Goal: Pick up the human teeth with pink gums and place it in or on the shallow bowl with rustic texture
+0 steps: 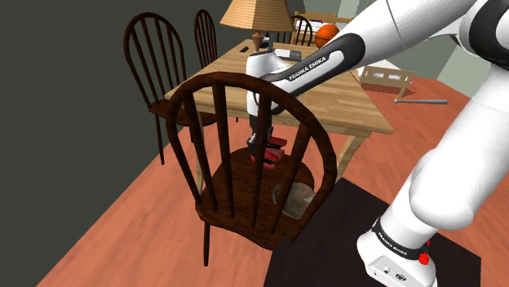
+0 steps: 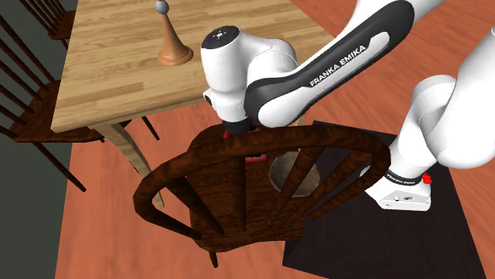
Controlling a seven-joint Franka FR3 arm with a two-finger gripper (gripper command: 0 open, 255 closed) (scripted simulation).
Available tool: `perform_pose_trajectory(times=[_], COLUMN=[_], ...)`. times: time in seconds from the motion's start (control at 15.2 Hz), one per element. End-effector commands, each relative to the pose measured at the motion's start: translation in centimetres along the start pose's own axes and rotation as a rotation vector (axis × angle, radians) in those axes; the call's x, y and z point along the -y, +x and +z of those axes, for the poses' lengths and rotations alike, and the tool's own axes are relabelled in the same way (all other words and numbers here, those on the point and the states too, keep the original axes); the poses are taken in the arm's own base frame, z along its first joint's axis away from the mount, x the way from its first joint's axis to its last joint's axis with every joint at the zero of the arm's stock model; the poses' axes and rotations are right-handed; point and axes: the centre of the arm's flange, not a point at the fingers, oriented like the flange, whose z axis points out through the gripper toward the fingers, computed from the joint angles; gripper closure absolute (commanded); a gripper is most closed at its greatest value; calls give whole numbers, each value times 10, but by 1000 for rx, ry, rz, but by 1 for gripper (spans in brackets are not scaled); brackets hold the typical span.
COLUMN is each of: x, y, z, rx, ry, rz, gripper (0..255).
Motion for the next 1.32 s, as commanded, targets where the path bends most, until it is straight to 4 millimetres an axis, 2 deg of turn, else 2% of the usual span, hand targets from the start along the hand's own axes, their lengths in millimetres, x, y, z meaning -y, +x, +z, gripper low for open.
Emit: perform_pose_trajectory(times=[0.0, 0.73, 1.25], x=[4, 35, 35], y=[-29, -171, -167], z=[0, 0, 42], rx=[0, 0, 0], ry=[0, 0, 0], rz=[1, 1, 1], gripper=[255, 255, 255])
